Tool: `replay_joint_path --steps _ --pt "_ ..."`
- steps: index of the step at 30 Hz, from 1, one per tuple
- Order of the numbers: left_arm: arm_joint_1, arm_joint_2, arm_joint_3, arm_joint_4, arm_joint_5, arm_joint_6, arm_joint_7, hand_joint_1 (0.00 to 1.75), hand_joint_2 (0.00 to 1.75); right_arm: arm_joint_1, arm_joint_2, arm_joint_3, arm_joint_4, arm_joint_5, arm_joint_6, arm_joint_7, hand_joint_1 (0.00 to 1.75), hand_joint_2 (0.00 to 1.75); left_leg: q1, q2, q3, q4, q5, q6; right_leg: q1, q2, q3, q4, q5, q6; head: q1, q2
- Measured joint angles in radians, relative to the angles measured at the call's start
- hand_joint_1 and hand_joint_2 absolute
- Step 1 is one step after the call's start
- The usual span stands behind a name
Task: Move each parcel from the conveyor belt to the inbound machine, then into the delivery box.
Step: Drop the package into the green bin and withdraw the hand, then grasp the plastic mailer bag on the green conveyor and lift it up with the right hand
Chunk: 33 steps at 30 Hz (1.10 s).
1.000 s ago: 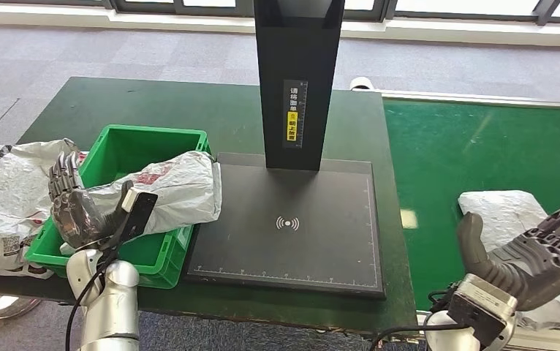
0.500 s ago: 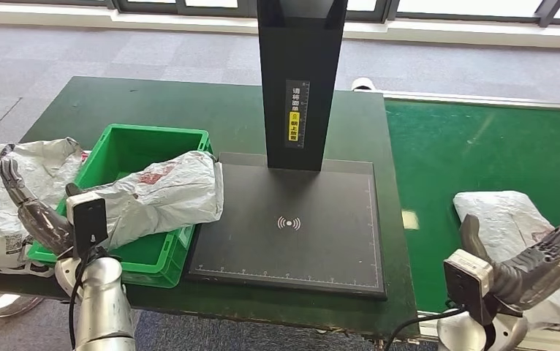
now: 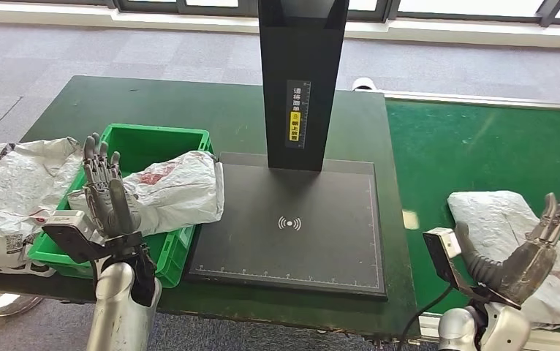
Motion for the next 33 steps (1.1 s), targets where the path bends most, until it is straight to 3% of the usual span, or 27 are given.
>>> replay_joint_path --steps 4,6,10,13,20,27,31,32,33 --pt "0.026 0.004 -0.028 -0.019 0.016 -0.053 0.0 0.0 1.75 -0.021 0.004 -0.043 0.036 0.03 0.0 0.02 0.0 1.75 0.0 0.001 0.0 0.0 0.0 0.0 0.0 0.001 -0.001 0.0 0.0 0.0 0.0 0.0" --pt "0.041 0.005 -0.042 -0.029 0.036 -0.131 0.0 0.0 1.75 -0.037 0.004 -0.067 0.062 0.069 0.0 0.06 0.0 1.75 0.0 0.001 0.0 0.0 0.0 0.0 0.0 0.001 -0.001 0.0 0.0 0.0 0.0 0.0" --pt "0.077 0.005 -0.064 -0.052 0.076 -0.314 0.0 0.0 1.75 -0.061 -0.021 -0.1 0.132 0.16 0.0 0.227 0.0 1.75 0.0 0.001 0.0 0.0 0.0 0.0 0.0 0.001 -0.001 0.0 0.0 0.0 0.0 0.0" --pt "0.1 0.005 -0.088 -0.072 0.099 -0.382 0.0 0.0 1.75 -0.077 -0.062 -0.102 0.208 0.191 0.0 0.355 0.0 1.75 0.0 0.001 0.0 0.0 0.0 0.0 0.0 0.001 0.0 0.0 0.0 0.0 0.0 0.0" --pt "0.147 0.009 -0.148 -0.101 0.103 -0.414 0.0 0.0 1.75 -0.141 -0.167 -0.09 0.457 0.209 0.0 0.599 0.0 1.75 -0.001 0.001 0.0 0.0 0.0 0.001 -0.001 0.001 0.0 0.0 0.0 0.0 0.0 0.0" --pt "0.155 0.01 -0.17 -0.108 0.072 -0.414 0.001 0.0 1.75 -0.221 -0.255 -0.038 0.768 0.223 0.035 0.729 0.0 1.75 0.0 0.001 0.001 0.0 0.0 0.001 0.0 0.001 0.0 0.0 0.0 0.0 0.0 0.0" --pt "0.157 0.011 -0.172 -0.111 0.06 -0.414 0.001 0.0 1.75 -0.247 -0.284 -0.011 0.884 0.223 0.078 0.759 0.0 1.75 0.0 0.001 0.001 0.0 0.0 0.0 0.0 0.0 0.0 0.0 0.0 0.0 0.0 0.0" --pt "0.157 0.011 -0.173 -0.112 0.059 -0.415 0.001 0.0 1.75 -0.253 -0.289 -0.006 0.904 0.223 0.084 0.761 0.14 1.75 0.0 0.001 0.0 0.0 0.0 0.0 0.0 0.001 0.0 0.0 0.0 0.0 0.0 0.0" --pt "0.157 0.011 -0.174 -0.112 0.058 -0.417 0.001 0.0 1.75 -0.259 -0.294 -0.001 0.924 0.223 0.091 0.762 0.57 1.75 0.0 0.001 0.0 0.0 0.0 0.0 0.0 0.001 0.0 0.0 0.0 0.0 0.0 0.0"
